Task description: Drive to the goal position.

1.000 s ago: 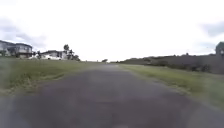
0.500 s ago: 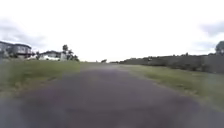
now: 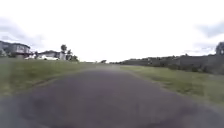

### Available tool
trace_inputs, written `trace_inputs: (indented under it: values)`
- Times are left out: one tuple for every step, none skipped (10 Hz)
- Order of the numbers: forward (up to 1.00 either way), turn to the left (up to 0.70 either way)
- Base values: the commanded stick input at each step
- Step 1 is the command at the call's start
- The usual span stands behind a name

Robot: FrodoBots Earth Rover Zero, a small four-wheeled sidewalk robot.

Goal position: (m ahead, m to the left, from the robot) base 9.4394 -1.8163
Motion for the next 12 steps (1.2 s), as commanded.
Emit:
trace_inputs:
  values:
    - [0.70,0.00]
    - [0.70,0.00]
    - [0.70,0.00]
    - [0.70,0.00]
    - [0.70,0.00]
    - [0.70,0.00]
    - [0.70,0.00]
    - [0.70,0.00]
    - [0.70,0.00]
    - [0.70,0.00]
    - [0.70,0.00]
    - [0.70,0.00]
